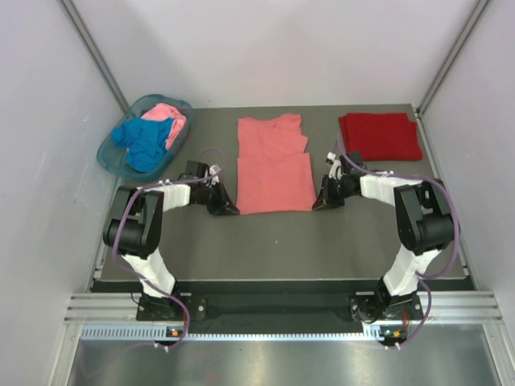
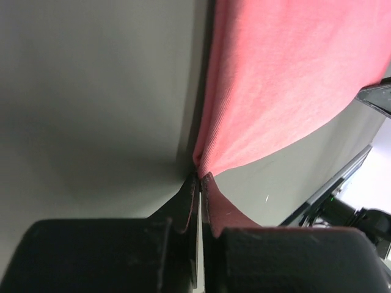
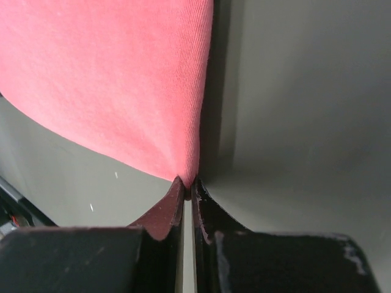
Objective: Fold and stack the t-shirts
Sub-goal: Fold the tshirt
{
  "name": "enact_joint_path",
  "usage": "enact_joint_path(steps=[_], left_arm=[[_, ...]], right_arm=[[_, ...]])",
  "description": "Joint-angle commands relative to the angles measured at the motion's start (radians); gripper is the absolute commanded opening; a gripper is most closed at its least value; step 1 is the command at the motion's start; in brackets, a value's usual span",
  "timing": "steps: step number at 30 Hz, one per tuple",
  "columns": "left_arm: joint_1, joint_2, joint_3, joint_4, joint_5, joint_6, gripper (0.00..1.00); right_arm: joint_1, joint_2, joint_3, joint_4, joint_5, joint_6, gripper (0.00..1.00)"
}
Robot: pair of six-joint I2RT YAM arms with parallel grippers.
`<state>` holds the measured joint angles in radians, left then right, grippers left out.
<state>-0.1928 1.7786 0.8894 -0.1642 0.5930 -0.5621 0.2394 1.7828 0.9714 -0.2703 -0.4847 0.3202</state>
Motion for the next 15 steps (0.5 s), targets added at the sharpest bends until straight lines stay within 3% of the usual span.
enact_joint_path(steps=[1, 9, 15], left_arm=[[0.001, -0.085, -0.076, -0.101, -0.062, 0.027, 0.0], [0.001, -0.303, -0.21, -0.175, -0.075, 0.044, 0.0], [0.001, -0.381, -0.227, -0.19, -0.03, 0.024, 0.0]], right_arm=[[0.018, -0.088, -0.085, -0.07, 0.083, 0.011, 0.0], [0.113, -0.29, -0.279, -0.05, 0.162, 0.128, 0.0], [0.155, -0.385, -0.365, -0.014, 0.178, 0.161, 0.0]])
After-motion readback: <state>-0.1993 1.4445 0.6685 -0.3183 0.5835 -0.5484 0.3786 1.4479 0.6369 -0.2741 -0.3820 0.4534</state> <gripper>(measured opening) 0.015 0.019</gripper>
